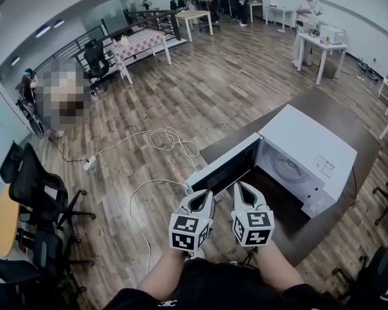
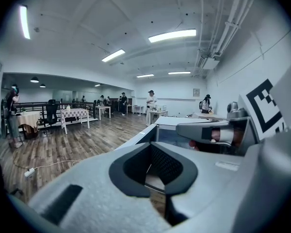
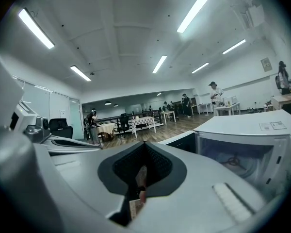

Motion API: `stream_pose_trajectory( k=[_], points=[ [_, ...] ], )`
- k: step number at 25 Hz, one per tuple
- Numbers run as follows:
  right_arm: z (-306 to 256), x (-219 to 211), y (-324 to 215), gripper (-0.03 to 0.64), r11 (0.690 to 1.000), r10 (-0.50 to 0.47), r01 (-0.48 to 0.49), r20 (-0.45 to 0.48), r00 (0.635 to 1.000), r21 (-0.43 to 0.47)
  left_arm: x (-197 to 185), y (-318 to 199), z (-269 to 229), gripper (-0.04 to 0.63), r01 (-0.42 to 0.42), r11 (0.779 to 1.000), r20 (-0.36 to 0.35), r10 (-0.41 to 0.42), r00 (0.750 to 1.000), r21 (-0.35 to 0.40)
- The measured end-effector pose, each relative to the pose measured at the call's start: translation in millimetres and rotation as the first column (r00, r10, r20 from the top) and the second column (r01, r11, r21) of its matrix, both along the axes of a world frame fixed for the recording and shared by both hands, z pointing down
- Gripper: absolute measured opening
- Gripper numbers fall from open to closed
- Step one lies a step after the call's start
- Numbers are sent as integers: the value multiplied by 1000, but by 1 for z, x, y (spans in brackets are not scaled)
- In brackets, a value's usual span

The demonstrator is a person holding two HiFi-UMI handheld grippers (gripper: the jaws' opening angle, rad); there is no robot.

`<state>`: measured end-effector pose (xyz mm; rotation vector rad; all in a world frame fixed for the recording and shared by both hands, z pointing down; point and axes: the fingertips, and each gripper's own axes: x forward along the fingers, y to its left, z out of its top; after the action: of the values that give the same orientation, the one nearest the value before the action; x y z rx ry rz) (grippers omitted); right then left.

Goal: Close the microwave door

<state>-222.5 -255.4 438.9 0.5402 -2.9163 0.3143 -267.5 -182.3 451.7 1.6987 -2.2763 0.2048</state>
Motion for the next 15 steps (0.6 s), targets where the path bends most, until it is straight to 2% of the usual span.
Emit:
stream_pose_trajectory(
  k=[4,8,10,13,15],
  points=[
    [3,-23,-3,8,1000,5,-5,-15,1000,12,-30,6,-1,11,-20,999,-13,20,1000,38],
    [4,-45,-5,8,999,33,-32,-23,999,15,-72,17,-2,9,-2,999,21,1,1000,51],
    [5,-55,-3,8,999,46,-45,-31,998,24,-88,23,2,9,-17,998,16,16,1000,54],
    [9,-66,0,8,997,74,-73,-46,996,31,-101,28,18,61,-132,991,-6,132,991,23],
    [12,-71,2,8,995,97,-95,-58,994,36,-106,31,29,95,-241,970,-24,241,970,1]
  ],
)
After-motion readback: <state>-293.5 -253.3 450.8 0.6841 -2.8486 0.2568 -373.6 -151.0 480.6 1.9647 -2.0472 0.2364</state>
